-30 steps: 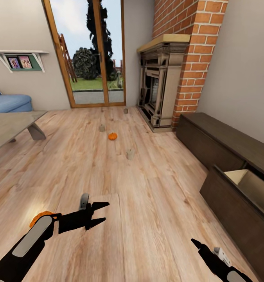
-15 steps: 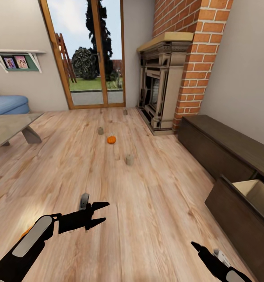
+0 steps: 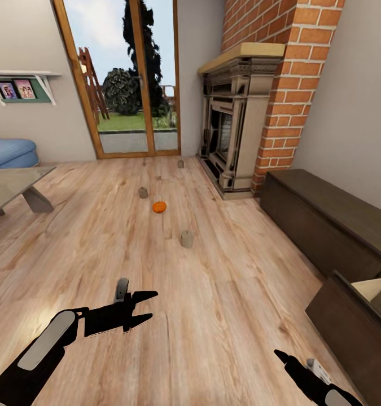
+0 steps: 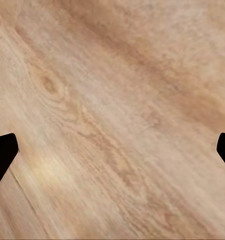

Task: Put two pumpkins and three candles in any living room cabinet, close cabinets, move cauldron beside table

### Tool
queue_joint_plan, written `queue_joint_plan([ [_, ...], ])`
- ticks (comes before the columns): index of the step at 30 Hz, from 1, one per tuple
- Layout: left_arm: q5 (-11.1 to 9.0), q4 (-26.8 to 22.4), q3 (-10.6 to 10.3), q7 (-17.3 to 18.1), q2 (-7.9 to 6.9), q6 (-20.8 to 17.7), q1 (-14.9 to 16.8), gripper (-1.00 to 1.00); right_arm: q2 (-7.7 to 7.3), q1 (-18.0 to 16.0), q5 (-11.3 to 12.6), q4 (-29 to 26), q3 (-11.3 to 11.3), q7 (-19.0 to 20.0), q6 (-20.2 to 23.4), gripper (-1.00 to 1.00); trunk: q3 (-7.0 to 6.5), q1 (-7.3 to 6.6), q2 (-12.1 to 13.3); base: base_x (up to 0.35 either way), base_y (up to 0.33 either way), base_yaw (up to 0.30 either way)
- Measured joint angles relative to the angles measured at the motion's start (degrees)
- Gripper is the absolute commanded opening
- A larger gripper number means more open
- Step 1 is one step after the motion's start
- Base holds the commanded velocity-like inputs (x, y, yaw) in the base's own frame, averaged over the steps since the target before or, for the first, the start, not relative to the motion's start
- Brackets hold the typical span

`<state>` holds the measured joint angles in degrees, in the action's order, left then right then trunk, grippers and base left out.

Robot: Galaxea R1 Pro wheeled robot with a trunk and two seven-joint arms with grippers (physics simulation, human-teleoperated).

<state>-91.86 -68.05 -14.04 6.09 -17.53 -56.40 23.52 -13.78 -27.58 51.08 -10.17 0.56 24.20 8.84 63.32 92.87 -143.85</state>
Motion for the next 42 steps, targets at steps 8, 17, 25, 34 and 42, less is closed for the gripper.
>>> queue_joint_plan([
  [8, 0.04, 0.0, 0.07, 0.0, 0.0, 0.02, 0.0, 1.0, 0.0, 0.0, -0.04, -0.11, 0.01, 0.04, -0.09, 1.0, 0.0, 0.0, 0.0, 0.297, 0.0, 0.0],
  [17, 0.04, 0.0, 0.07, 0.0, 0.0, 0.0, 0.0, 1.0, -0.07, 0.0, -0.36, -0.41, -1.83, 0.45, -3.2, 1.0, 0.0, 0.01, 0.0, 0.231, 0.0, 0.0],
  [25, 0.04, 0.0, 0.14, 0.0, 0.0, 0.0, 0.0, 1.0, -0.06, 0.0, -0.3, -0.45, -2.75, 0.4, -3.33, 1.0, 0.0, 0.03, 0.0, 0.135, 0.0, 0.0],
  [34, 0.04, 0.0, 0.15, 0.0, 0.0, 0.0, 0.0, 1.0, -0.07, -0.01, -0.28, -0.45, -2.73, 0.75, -3.41, 1.0, 0.0, 0.03, 0.0, 0.005, 0.0, 0.0],
  [42, 0.04, 0.0, 0.14, 0.0, 0.0, 0.03, 0.0, 1.0, -0.07, 0.0, -0.34, -0.45, -2.79, 0.75, -3.44, 1.0, 0.0, 0.01, 0.0, 0.107, 0.0, 0.0],
])
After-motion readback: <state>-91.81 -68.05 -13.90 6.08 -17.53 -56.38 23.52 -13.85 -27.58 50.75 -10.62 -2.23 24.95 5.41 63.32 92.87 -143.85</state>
